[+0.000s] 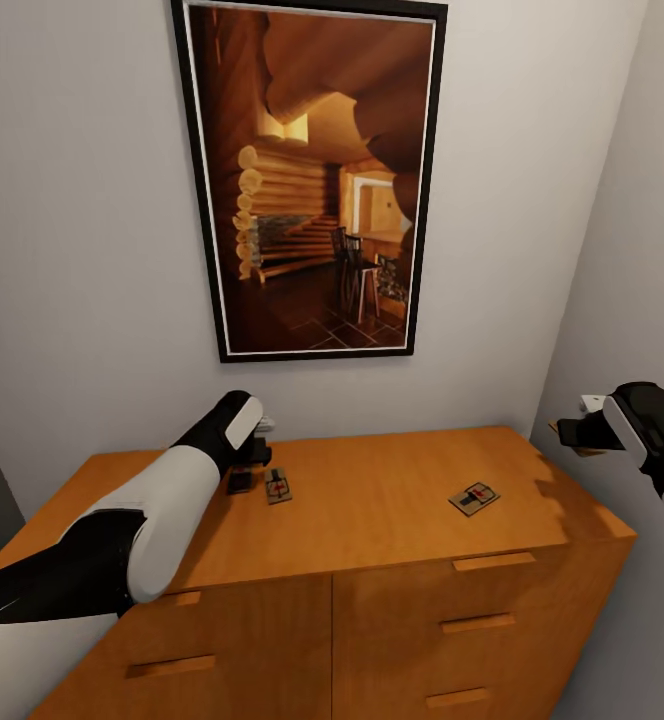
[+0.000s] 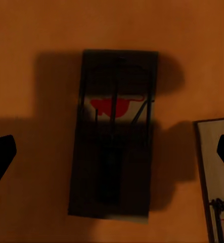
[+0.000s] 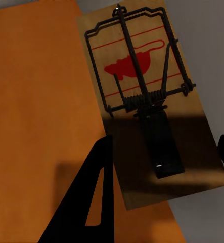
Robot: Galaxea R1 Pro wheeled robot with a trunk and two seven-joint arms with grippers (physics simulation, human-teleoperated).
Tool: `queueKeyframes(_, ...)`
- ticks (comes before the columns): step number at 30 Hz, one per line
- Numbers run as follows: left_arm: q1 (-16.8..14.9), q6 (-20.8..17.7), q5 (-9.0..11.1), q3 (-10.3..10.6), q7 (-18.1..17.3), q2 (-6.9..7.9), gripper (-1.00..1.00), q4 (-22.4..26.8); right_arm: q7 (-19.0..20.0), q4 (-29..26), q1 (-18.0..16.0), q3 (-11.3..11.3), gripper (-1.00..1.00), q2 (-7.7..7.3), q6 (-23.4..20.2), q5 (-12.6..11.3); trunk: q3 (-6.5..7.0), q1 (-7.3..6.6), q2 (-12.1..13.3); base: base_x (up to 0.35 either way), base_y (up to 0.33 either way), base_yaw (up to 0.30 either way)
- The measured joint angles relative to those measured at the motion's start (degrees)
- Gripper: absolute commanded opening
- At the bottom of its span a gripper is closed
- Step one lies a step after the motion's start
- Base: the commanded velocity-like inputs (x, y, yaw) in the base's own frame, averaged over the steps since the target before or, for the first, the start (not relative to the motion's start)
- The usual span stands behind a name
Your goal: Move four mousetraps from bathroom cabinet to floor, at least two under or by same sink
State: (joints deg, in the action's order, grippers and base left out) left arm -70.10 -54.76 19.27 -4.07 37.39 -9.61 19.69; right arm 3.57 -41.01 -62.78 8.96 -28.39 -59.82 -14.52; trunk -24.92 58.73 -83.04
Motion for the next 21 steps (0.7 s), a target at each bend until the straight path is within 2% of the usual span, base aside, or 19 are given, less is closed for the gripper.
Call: queueKeyframes(21,0.00,0.10,0.19,0.01,0.13,0.00,1.00,-0.77,0.10,0.00,0.00,0.01,-1.00,0.02,0.00,0.20,0.00,0.00,0.00,0.000,0.000,0.000)
